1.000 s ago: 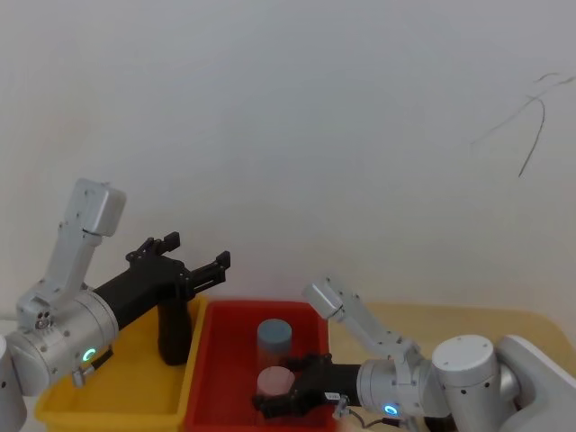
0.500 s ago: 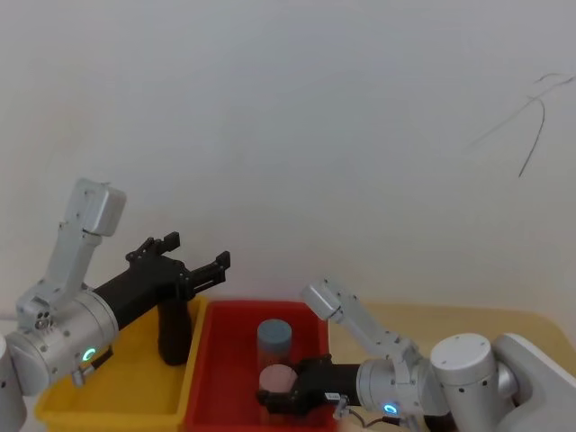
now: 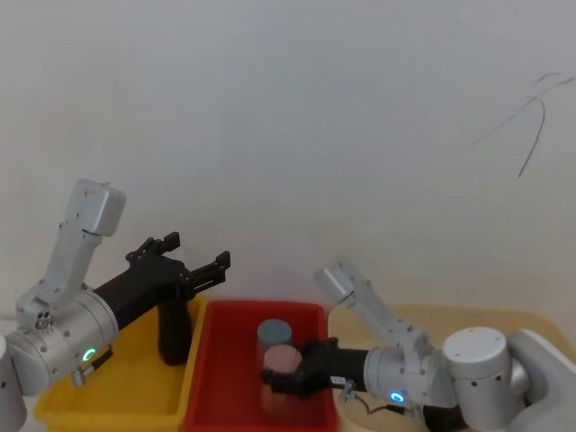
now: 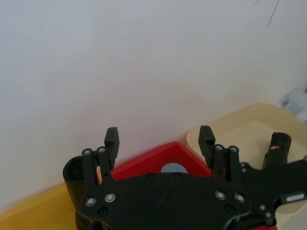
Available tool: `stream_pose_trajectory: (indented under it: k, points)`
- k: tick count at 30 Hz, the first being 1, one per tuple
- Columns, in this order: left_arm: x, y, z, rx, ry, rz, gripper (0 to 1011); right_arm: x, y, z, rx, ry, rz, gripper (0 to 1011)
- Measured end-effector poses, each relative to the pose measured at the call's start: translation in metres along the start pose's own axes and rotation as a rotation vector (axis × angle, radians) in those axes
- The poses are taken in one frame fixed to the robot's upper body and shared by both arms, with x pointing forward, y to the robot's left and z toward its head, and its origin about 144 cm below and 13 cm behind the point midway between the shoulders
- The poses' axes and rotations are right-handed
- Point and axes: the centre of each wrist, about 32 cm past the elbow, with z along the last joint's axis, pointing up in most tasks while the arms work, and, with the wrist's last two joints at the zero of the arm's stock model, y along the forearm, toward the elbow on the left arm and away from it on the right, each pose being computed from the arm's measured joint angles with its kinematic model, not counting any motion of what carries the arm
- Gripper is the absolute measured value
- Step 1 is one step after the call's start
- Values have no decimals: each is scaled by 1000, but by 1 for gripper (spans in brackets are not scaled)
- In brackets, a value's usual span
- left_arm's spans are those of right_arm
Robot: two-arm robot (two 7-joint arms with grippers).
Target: Pick up the garbage bag with the one hand and transfer it to the other hand.
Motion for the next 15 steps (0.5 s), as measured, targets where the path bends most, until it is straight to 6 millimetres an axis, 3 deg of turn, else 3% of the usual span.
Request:
stream_pose_trajectory:
  k: [9, 15]
  points:
    - [0, 0, 0, 0, 0, 0, 1001, 1, -27, 12, 114, 25, -68, 658]
    - [0, 0, 0, 0, 0, 0, 1001, 1, -57, 19, 206, 47, -153, 658]
